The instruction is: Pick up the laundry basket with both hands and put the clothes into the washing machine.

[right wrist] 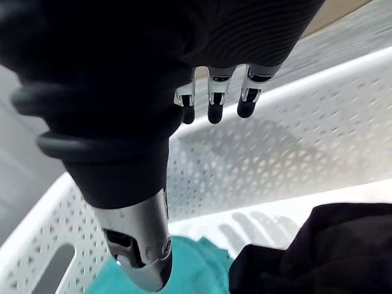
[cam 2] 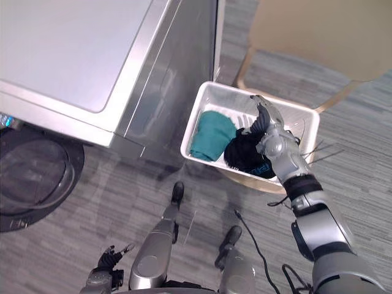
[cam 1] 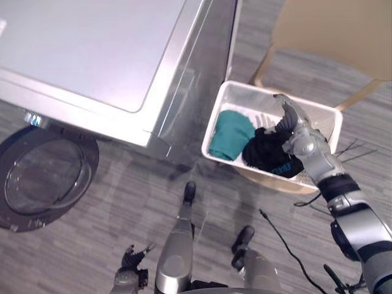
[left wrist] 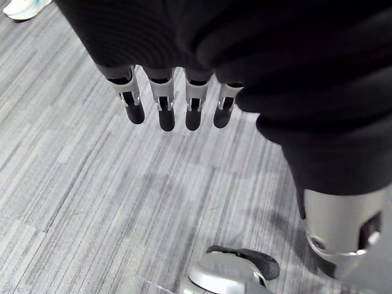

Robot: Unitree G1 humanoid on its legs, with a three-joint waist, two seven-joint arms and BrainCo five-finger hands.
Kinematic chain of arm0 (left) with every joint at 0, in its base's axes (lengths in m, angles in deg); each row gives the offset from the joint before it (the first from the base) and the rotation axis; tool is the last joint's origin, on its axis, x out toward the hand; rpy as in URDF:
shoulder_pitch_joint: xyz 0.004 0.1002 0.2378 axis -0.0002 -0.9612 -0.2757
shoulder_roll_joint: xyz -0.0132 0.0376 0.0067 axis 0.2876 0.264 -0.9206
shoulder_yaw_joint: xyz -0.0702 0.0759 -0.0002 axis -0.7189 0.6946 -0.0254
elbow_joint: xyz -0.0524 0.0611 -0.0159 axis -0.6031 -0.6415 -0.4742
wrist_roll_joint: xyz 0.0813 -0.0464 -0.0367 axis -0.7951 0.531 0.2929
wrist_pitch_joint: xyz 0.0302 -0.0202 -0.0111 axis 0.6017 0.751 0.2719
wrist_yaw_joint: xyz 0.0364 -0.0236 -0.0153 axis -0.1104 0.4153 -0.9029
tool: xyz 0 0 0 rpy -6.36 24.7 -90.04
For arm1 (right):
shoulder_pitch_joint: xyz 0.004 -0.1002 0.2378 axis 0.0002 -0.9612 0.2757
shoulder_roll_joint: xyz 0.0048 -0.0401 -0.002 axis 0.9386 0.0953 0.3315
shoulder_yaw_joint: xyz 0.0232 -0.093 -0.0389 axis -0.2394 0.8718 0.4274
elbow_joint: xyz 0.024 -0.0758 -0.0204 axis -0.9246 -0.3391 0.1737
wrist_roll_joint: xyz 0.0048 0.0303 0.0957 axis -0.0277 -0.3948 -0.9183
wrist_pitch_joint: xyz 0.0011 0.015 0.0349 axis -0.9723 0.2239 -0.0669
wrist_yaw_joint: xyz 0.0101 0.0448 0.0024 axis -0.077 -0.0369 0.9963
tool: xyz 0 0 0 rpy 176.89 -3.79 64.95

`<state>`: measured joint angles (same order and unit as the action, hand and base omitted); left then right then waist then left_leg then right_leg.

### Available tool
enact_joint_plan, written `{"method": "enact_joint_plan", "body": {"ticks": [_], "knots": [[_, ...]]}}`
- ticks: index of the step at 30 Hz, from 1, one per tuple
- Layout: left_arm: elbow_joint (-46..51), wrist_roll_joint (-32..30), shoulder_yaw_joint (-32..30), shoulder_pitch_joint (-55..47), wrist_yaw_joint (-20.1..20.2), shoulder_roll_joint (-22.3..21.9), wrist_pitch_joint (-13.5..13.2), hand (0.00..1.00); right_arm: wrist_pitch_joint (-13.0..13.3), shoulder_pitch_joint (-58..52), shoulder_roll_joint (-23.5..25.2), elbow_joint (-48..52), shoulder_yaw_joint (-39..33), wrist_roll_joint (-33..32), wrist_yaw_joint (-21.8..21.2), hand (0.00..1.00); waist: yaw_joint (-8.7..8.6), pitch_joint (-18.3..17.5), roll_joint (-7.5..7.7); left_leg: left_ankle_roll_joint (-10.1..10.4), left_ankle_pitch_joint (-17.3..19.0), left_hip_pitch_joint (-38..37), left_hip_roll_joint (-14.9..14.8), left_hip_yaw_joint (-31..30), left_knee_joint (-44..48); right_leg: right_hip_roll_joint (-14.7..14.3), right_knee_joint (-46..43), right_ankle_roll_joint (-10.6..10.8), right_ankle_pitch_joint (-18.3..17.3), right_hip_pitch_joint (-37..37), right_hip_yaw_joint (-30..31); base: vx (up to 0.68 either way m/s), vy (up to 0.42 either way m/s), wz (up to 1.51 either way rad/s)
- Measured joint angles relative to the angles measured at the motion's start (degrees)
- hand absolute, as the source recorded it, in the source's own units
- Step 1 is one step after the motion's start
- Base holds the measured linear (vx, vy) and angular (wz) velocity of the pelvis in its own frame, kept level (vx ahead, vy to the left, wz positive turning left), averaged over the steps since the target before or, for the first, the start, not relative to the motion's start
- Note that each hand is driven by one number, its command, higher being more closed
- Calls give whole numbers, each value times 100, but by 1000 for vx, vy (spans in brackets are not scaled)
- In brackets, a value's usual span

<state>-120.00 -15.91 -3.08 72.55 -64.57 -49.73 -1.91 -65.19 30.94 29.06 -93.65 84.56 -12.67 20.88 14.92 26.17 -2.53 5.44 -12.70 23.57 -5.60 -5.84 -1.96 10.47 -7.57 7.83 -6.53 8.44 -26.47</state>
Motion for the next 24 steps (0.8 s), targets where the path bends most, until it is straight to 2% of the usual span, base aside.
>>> {"method": "enact_joint_plan", "body": {"ticks": [4,5,7,8,16,18,20,24], "knots": [[-28,104,242,196,-83,39,-48,0,-11,77,289,-247,375,242,2,0,72,65,-5,32,-21,242,57,-220,9,39,-203,-8,-207,172,-188,13,16,28],[-28,106,341,266,-90,38,-53,0,-15,109,403,-367,465,270,9,0,162,73,-10,46,-32,321,53,-253,13,38,-259,-6,-247,262,-202,19,12,10],[-28,107,458,347,-96,33,-104,0,-26,210,589,-677,504,393,27,0,168,81,-16,51,-45,429,65,-353,73,31,-289,-6,-280,298,-297,24,4,18],[-32,108,519,414,-101,29,-108,0,-29,297,623,-854,554,462,71,100,178,82,-18,53,-45,471,69,-411,90,17,-304,-21,-301,300,-354,25,-1,23],[-12,110,677,692,-100,-110,-130,0,-119,563,683,-1072,572,621,247,100,199,83,-17,149,-106,643,60,-650,55,87,-833,-48,-684,537,-544,9,-12,15],[-13,111,673,689,-97,-137,-116,0,-135,524,699,-989,442,424,246,100,193,85,-15,155,-111,632,36,-652,61,90,-843,-50,-687,530,-537,10,-12,2],[-12,114,652,672,-93,-189,-106,0,-144,333,695,-756,7,101,238,100,173,91,-4,155,-111,535,18,-631,66,98,-836,-51,-686,461,-491,8,-24,-7],[7,215,540,607,-86,-135,-107,0,-170,-234,603,-82,-772,-552,252,100,124,155,107,154,-110,203,-10,-520,63,82,-763,-64,-675,179,-373,-24,-9,-12]]}}
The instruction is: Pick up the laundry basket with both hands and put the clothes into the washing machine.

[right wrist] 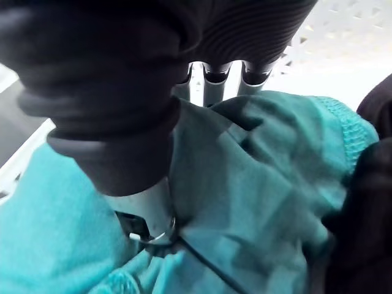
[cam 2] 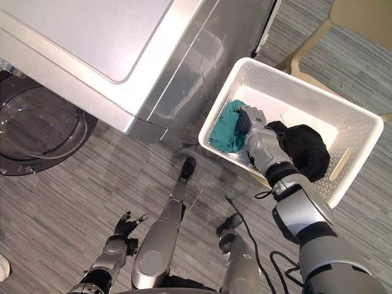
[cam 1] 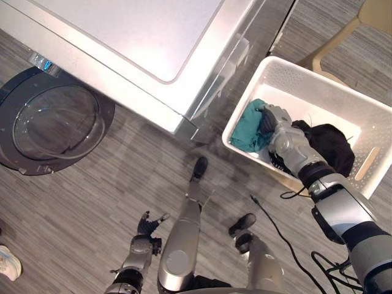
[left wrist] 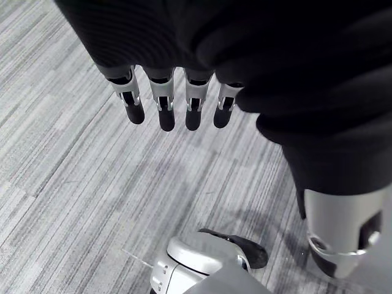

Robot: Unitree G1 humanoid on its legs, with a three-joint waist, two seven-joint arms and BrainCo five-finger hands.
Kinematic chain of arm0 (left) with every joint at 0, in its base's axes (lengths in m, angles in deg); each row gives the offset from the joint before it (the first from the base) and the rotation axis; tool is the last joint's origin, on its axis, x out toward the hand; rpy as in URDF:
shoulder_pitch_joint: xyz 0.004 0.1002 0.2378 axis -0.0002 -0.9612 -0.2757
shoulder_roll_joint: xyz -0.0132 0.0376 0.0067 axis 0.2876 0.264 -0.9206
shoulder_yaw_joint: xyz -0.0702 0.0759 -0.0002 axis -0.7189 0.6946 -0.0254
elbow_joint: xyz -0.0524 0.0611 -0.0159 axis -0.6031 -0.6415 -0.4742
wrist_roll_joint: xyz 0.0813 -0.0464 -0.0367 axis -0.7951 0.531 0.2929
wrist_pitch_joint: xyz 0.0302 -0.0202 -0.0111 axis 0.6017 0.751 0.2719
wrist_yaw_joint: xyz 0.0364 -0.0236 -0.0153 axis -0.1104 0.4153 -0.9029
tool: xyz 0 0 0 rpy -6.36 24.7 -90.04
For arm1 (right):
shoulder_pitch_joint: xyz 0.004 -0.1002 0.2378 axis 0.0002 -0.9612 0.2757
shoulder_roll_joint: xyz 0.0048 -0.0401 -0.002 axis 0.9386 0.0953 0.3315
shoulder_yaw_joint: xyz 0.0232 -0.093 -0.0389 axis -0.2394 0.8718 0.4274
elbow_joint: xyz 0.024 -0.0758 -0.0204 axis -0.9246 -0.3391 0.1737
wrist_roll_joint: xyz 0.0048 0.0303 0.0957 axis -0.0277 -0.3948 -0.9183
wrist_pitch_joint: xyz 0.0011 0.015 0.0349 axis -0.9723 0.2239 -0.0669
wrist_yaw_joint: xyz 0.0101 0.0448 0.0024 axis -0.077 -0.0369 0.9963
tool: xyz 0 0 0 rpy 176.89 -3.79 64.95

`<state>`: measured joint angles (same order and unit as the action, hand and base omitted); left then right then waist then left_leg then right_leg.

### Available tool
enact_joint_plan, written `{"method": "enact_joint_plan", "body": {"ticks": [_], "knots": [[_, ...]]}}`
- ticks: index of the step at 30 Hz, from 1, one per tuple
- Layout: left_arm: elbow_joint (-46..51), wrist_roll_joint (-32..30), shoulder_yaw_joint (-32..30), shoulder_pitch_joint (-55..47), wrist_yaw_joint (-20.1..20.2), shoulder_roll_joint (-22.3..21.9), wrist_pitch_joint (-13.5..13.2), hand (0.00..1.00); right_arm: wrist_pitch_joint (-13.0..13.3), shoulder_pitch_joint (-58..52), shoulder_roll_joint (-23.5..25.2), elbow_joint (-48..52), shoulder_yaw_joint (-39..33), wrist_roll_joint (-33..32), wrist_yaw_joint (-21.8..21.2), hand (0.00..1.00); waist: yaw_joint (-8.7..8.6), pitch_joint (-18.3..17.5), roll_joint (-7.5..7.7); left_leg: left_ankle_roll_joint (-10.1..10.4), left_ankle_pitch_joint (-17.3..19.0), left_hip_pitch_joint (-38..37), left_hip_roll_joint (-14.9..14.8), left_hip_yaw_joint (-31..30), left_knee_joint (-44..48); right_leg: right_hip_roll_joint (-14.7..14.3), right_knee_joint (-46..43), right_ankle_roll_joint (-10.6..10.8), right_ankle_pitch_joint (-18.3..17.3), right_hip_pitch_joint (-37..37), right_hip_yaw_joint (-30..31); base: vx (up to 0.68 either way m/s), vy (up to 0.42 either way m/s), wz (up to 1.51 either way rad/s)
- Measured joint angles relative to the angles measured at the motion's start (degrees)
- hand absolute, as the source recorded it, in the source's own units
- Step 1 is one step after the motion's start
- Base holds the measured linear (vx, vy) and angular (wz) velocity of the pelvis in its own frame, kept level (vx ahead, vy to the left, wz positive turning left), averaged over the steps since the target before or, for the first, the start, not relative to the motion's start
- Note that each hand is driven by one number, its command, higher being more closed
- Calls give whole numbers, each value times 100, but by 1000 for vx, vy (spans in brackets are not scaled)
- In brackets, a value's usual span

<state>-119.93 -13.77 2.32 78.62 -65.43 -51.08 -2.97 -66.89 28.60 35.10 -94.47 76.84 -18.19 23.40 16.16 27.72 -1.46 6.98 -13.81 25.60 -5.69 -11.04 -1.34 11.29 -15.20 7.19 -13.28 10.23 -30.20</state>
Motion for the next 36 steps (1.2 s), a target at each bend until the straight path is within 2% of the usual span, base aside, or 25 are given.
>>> {"method": "enact_joint_plan", "body": {"ticks": [1,3,4,7,8,11,14,16,19,21,24,25,26,27,29,30,31,32,33,34,35,36], "knots": [[6,0,-13,-25,3,18,2,0,-2,-79,-32,171,-136,-122,4,100,-25,11,20,0,0,-44,-18,22,-4,-17,27,-8,8,-27,39,-76,4,-16],[121,-1,-172,-208,13,42,18,0,7,-300,-116,831,-671,-407,86,100,-233,30,55,0,0,-163,-55,38,-48,-30,54,-19,16,-103,62,-89,29,-14],[122,-3,-173,-235,15,66,19,0,12,-382,-121,1006,-827,-460,127,100,-276,38,69,0,0,-224,-90,63,-78,-29,53,-19,16,-115,99,-96,27,-23],[119,-4,-234,-328,18,125,112,0,40,-994,-102,1892,-1479,-892,228,100,-300,41,124,1,1,-560,-118,221,-251,-29,56,-19,18,-263,255,-78,11,-26],[119,-5,-282,-339,21,130,140,0,39,-1276,5,2205,-1723,-1073,267,100,-325,19,158,0,2,-652,-121,270,-284,-29,66,-17,18,-314,306,-42,-6,-20],[98,-13,-426,-551,55,128,227,0,110,-2085,764,3075,-2170,-1727,266,100,-581,-314,349,0,3,-744,-110,347,-397,-41,181,25,43,-363,353,12,-16,-9],[93,-33,-457,-659,148,109,289,0,262,-2851,1468,3785,-2372,-2247,253,100,-746,-606,427,-4,9,-966,-28,407,-397,-36,495,88,174,-692,386,83,-15,-6],[87,-37,-632,-683,146,73,365,0,392,-3185,1844,4238,-2390,-2602,232,100,-769,-862,434,-18,48,-1103,-25,606,-397,-43,745,106,306,-818,542,43,14,-35],[78,-35,-669,-890,147,70,392,0,599,-3523,2218,4706,-2310,-2925,101,100,-774,-1170,440,-24,302,-1445,-87,1006,-398,-42,846,107,402,-924,939,4,22,-67],[39,-31,-668,-986,148,68,407,0,695,-3730,2294,4902,-2228,-2974,76,100,-813,-1327,458,-16,387,-1570,-94,1143,-383,-16,801,108,404,-929,1107,-4,21,-48],[52,-12,-666,-1008,146,49,406,0,753,-4148,2319,5180,-2247,-3025,-25,100,-1016,-1401,370,-1,600,-1565,-136,898,-1,-36,177,107,398,-907,1417,-25,18,16],[90,-9,-670,-1003,146,32,407,0,752,-4331,2321,5292,-2289,-3020,-22,100,-1105,-1412,331,-47,663,-1525,-129,742,128,-57,-92,154,361,-891,1649,-56,9,72],[197,2,-674,-1003,135,9,400,0,757,-4525,2347,5466,-2338,-2959,-15,100,-1182,-1410,343,-100,724,-1521,-101,560,204,-79,-606,281,106,-857,2108,-57,-63,125],[364,11,-682,-995,125,-14,391,0,776,-4670,2435,5622,-2383,-2857,-9,100,-1237,-1445,412,-107,705,-1449,48,358,320,-144,-1055,294,-217,-848,2602,-37,-106,122],[873,71,-795,-1095,81,-200,357,0,798,-4655,2472,5733,-2350,-2827,-10,100,-1103,-1558,437,-82,689,-1119,229,160,698,-170,-991,174,-637,-922,2961,-91,-176,95],[1180,135,-787,-1153,18,-307,344,0,815,-4639,2464,5850,-2279,-2825,-13,100,-976,-1635,384,-44,664,-889,237,100,841,-222,-828,-12,-816,-909,2929,-185,-232,63],[1468,208,-772,-1213,-14,-419,338,0,829,-4599,2456,5951,-2208,-2821,-15,100,-876,-1677,267,16,572,-697,234,-15,888,-316,-694,-220,-990,-889,2790,-251,-235,82],[1852,296,-724,-1358,-23,-665,329,0,875,-4565,2384,5970,-2121,-2812,-8,100,-925,-1707,-90,-190,299,-517,101,-139,800,-585,-771,-375,-957,-823,2519,-244,-198,110],[2285,389,-555,-1529,-19,-780,271,0,857,-4610,2343,5952,-2129,-2766,3,100,-926,-1770,-251,-780,237,-606,-41,25,220,-745,-756,-575,-904,-780,2261,-277,-193,130],[2444,409,-466,-1560,-19,-781,251,0,843,-4631,2336,5954,-2163,-2722,4,100,-948,-1785,-283,-1122,638,-628,-140,343,-8,-747,-657,-668,-826,-812,2023,-252,-169,153],[2828,449,-340,-1543,-7,-753,258,0,837,-4628,2343,5968,-2249,-2639,10,100,-1022,-1707,-100,-1166,1028,-416,-135,1060,477,-511,-513,-762,-673,-800,1692,-287,-211,135],[3338,447,-287,-1684,2,-719,241,0,791,-4576,2316,5972,-2290,-2598,0,100,-1017,-1665,3,-1071,971,-414,-125,1443,1397,-401,-429,-810,-522,-813,1562,-203,-160,112]]}}
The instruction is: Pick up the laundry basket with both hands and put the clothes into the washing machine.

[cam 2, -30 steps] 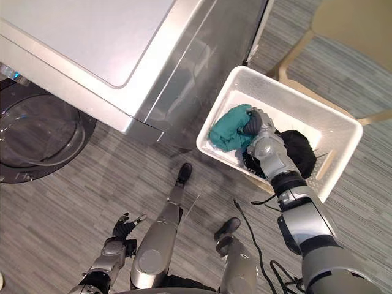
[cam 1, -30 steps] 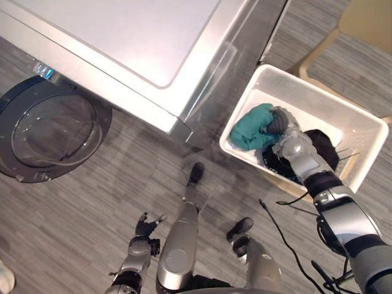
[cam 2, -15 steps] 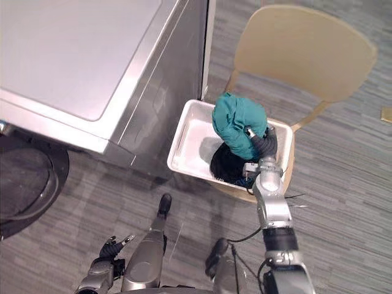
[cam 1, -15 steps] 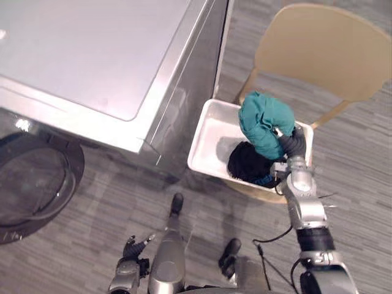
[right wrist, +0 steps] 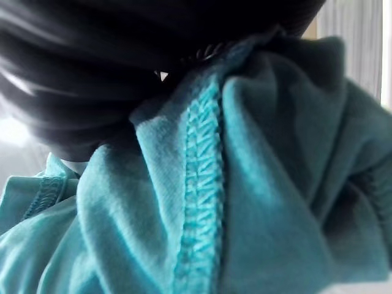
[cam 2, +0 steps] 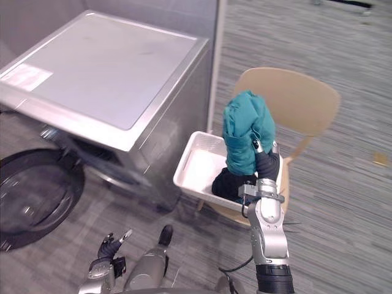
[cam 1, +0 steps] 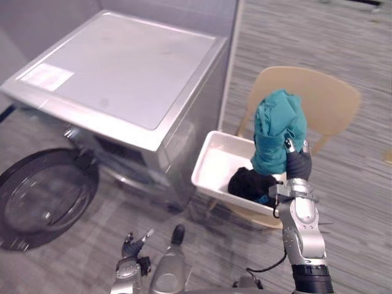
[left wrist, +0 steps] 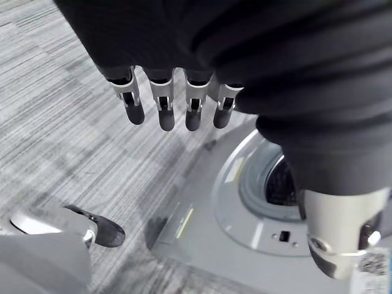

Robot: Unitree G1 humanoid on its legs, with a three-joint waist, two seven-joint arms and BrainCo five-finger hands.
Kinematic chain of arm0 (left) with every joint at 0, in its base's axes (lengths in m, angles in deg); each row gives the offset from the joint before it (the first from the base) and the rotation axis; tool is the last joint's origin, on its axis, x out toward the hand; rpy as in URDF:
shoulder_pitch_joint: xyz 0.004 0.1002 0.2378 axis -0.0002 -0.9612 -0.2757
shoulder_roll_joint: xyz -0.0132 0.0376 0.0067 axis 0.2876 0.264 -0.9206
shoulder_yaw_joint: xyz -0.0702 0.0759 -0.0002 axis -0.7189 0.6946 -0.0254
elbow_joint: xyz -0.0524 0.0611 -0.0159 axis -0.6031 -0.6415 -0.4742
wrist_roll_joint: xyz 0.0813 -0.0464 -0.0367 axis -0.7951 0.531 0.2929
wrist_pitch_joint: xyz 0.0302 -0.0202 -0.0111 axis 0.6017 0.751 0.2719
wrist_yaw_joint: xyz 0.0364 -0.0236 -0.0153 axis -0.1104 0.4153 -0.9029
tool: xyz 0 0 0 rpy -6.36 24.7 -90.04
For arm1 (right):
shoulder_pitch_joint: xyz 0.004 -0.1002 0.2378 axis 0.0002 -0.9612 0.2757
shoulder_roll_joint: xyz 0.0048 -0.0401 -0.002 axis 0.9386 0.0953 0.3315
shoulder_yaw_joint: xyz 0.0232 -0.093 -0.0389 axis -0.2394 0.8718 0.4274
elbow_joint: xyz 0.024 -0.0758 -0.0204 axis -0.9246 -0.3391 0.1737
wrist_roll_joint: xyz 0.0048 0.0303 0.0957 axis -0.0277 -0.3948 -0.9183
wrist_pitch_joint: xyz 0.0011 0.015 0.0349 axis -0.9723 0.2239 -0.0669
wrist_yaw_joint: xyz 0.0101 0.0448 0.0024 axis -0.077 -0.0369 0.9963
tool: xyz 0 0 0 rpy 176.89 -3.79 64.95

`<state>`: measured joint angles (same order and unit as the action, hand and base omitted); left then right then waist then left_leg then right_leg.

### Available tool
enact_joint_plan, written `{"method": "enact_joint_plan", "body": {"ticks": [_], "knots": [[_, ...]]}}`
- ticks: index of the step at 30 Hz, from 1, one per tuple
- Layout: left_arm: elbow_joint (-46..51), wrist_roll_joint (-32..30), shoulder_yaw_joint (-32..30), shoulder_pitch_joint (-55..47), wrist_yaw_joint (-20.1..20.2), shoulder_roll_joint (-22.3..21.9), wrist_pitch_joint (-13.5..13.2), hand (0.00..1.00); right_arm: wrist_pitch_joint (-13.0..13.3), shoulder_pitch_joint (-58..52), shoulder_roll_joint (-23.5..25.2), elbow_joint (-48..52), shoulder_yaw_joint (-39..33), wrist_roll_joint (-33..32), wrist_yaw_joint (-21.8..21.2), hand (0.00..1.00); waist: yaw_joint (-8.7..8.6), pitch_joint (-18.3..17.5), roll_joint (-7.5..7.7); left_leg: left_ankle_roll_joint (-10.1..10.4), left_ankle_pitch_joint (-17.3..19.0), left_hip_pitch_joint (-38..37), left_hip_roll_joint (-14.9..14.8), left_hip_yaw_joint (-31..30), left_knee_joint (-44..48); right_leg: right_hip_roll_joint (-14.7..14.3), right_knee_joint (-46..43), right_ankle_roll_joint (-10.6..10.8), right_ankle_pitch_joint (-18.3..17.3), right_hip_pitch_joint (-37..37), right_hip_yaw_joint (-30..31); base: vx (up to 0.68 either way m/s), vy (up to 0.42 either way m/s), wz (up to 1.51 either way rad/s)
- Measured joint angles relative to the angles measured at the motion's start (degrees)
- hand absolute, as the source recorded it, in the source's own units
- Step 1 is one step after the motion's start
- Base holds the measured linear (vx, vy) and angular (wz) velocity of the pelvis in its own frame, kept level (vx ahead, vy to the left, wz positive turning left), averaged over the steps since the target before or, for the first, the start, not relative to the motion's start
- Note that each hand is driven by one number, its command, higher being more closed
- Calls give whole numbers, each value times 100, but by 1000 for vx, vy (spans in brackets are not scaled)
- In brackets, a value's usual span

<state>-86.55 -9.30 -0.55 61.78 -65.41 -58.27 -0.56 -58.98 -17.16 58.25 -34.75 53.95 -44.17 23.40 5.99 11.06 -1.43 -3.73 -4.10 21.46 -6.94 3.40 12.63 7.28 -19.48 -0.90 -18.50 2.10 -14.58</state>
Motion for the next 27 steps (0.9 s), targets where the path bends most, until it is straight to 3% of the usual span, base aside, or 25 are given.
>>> {"method": "enact_joint_plan", "body": {"ticks": [1,2,3,4,6,7,9,11,13,19,25,26,27], "knots": [[239,-4,29,-69,4,39,-6,0,-1,-10,-8,47,6,8,-12,100,-28,-30,-11,10,10,-47,-12,69,475,7,46,-31,67,6,-66,-181,-155,60],[649,-5,83,-149,23,143,-63,0,24,-31,-9,135,7,19,-27,100,-67,-53,-21,282,371,-280,-53,90,1127,-14,95,-80,159,17,-195,-128,-87,48],[813,-6,109,-126,40,201,-92,0,30,-35,-17,159,-3,27,-31,100,-99,-90,-81,413,611,-425,-100,112,1266,-28,126,-96,202,20,-285,-191,-52,63],[1136,-7,129,-17,132,297,-174,0,29,-24,-35,154,-117,85,-69,100,-174,-123,-134,407,972,-679,-137,138,1445,-38,185,-110,272,25,-444,-212,18,61],[1433,-10,215,195,274,476,-375,0,28,-46,-112,142,-233,219,-172,100,-239,-197,-181,486,1140,-1128,-160,192,999,-46,295,-58,402,15,-593,-199,51,54],[1538,-23,360,385,290,556,-435,0,28,-44,-182,116,-303,264,-217,100,-261,-292,-241,579,1082,-1382,-126,182,272,-96,439,-13,554,11,-712,-171,121,46],[1705,-23,639,674,482,705,-524,0,23,19,-256,-71,-352,513,-320,100,-285,-425,-234,940,817,-1790,-84,136,-773,-112,596,88,735,11,-839,-144,151,39],[1799,-98,943,843,608,947,-596,0,-25,72,-215,-361,-207,818,-426,100,-339,-573,-74,818,554,-1910,89,118,-1138,3,694,208,876,0,-849,-101,156,16],[1903,-137,1176,963,667,1125,-620,0,-55,195,-239,-577,36,942,-534,100,-353,-615,-21,751,477,-1996,187,128,-1235,72,731,272,951,-44,-821,-76,121,1],[2230,-795,1942,1482,934,1524,-915,0,-119,681,-501,-1350,1016,1081,-959,100,-355,-656,-50,591,206,-2243,385,143,-1527,180,917,357,1233,-202,-740,-90,86,0],[2206,-1171,2445,1532,1088,1892,-947,0,-161,773,-778,-1590,1456,1061,-1236,100,-391,-677,-65,603,49,-2320,365,145,-1742,128,970,337,1366,-178,-669,-67,7,-4],[2193,-1228,2535,1563,1134,1946,-953,100,-179,824,-815,-1611,1548,991,-1263,100,-408,-680,-69,622,16,-2321,344,144,-1792,102,977,328,1384,-161,-659,-43,-15,-2],[2121,-1247,2587,1628,1137,1991,-975,100,-182,842,-830,-1631,1595,889,-1263,100,-396,-687,-58,644,1,-2309,318,145,-1796,74,981,317,1394,-144,-641,-39,-27,-3]]}}
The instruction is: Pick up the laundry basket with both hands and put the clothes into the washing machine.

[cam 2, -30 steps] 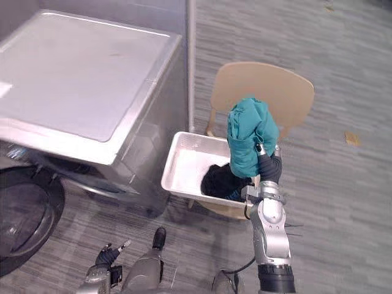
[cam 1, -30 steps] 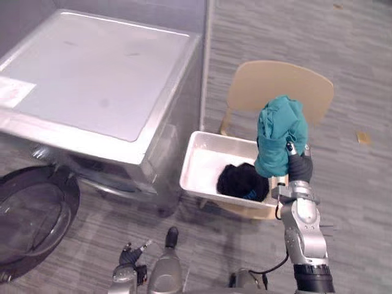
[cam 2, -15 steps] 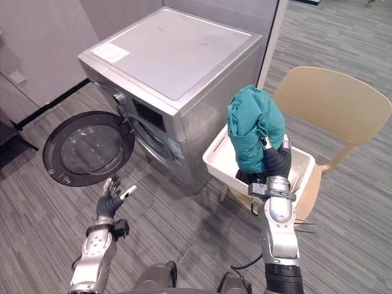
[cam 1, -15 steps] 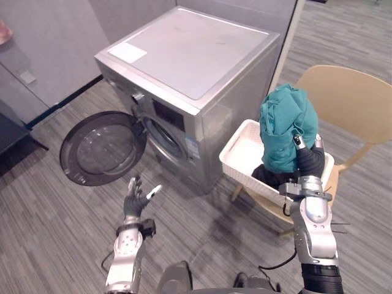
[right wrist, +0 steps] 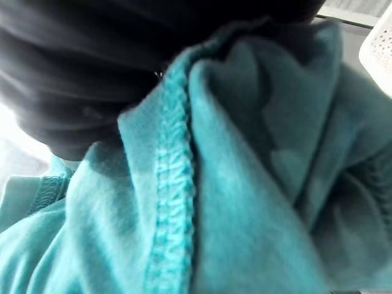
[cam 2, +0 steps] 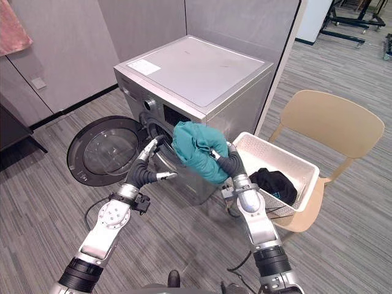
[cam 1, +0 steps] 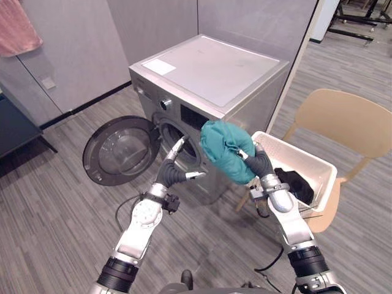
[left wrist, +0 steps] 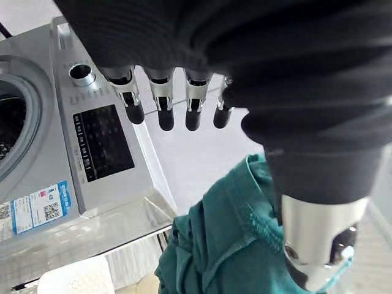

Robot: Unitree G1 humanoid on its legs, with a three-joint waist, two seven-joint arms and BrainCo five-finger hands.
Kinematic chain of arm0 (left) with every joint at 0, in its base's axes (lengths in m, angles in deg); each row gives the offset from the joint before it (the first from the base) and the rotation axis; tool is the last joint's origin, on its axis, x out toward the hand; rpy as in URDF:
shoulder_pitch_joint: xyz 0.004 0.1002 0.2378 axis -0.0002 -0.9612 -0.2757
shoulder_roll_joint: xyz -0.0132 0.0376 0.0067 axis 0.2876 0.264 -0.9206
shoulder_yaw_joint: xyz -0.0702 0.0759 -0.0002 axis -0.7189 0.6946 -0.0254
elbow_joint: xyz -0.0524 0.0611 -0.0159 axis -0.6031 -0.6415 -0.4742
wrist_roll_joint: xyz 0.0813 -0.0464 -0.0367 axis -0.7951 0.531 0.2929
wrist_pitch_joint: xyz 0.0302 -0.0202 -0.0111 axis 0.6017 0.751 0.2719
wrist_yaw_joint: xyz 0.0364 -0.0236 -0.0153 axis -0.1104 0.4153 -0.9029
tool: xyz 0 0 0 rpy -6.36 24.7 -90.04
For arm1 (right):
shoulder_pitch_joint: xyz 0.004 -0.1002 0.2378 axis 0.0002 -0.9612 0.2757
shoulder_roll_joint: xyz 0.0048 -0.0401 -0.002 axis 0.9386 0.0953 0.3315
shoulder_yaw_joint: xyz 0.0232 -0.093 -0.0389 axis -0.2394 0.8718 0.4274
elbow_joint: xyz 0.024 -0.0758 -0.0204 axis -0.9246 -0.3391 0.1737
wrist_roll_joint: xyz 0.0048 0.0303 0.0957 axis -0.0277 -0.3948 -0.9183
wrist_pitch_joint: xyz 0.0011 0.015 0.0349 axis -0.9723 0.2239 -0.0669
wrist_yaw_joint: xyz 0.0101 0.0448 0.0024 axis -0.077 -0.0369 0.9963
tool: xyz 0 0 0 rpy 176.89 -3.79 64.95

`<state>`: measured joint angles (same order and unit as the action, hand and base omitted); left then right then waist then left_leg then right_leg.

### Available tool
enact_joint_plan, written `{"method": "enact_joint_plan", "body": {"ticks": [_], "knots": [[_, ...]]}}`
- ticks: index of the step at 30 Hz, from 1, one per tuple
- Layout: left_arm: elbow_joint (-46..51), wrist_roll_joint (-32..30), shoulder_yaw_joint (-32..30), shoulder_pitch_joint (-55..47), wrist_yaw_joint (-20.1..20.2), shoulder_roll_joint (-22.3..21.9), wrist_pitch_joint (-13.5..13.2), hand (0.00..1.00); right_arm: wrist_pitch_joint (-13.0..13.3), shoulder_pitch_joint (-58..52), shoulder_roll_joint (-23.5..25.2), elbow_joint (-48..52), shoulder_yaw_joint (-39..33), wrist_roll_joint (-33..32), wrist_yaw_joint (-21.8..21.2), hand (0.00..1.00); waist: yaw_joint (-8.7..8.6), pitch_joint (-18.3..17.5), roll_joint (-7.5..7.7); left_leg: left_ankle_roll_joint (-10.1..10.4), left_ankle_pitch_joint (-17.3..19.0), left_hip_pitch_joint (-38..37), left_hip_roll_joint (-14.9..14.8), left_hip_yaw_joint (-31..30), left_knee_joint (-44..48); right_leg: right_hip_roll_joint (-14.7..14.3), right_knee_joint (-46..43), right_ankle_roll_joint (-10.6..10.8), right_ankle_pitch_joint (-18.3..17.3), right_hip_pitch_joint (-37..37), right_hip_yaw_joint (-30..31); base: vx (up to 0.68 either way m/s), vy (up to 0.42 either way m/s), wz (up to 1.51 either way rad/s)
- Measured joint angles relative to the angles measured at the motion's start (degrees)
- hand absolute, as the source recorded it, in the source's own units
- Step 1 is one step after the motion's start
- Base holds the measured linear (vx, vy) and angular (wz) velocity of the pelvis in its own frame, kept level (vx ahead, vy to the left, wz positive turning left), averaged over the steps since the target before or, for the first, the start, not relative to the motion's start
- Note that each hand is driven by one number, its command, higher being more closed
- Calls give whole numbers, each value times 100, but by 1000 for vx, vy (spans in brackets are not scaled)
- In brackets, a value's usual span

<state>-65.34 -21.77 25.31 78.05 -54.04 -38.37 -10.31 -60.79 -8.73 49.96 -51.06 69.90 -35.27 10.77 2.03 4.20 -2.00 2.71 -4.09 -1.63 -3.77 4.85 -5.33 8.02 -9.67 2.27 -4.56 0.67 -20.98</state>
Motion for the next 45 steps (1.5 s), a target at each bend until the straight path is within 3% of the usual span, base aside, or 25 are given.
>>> {"method": "enact_joint_plan", "body": {"ticks": [7,12,13,21,29,35,45], "knots": [[-217,6,85,161,139,416,-17,100,-140,1,-208,-155,286,-671,-346,100,-81,-119,34,63,-64,42,-124,8,-1,-139,-6,-18,10,68,81,12,-38,-3],[-435,22,159,206,251,451,-16,100,-201,0,-228,-230,420,-899,-471,100,-121,-122,33,107,-93,37,-159,15,0,-211,-7,-20,8,68,174,5,-6,0],[-456,23,204,249,253,459,-16,100,-201,1,-229,-230,418,-901,-472,0,-119,-122,34,111,-97,32,-179,19,0,-220,-9,-21,8,67,187,12,-33,-2],[-540,126,125,233,239,295,1,100,-200,1,9,-224,230,-958,-354,0,-116,-132,43,119,-102,-16,-226,67,-1,-260,-30,-22,9,52,271,9,-6,-2],[-540,450,-960,-368,-6,-665,115,100,-125,-17,565,-39,-528,-957,-180,0,-119,-174,57,121,-101,-140,-216,137,-4,-303,43,-44,24,-57,332,15,5,-4],[-540,705,-1772,-635,-49,-900,267,100,-45,-408,732,169,-1384,-952,77,0,-123,-208,79,121,-100,-160,-211,124,-11,-303,137,-53,33,-116,320,19,3,1],[-538,1036,-2516,-899,-153,-1218,322,100,-44,-952,824,83,-2494,-945,434,0,-143,-213,70,127,-95,-139,-229,119,-16,-314,259,-102,76,-149,307,24,4,0]]}}
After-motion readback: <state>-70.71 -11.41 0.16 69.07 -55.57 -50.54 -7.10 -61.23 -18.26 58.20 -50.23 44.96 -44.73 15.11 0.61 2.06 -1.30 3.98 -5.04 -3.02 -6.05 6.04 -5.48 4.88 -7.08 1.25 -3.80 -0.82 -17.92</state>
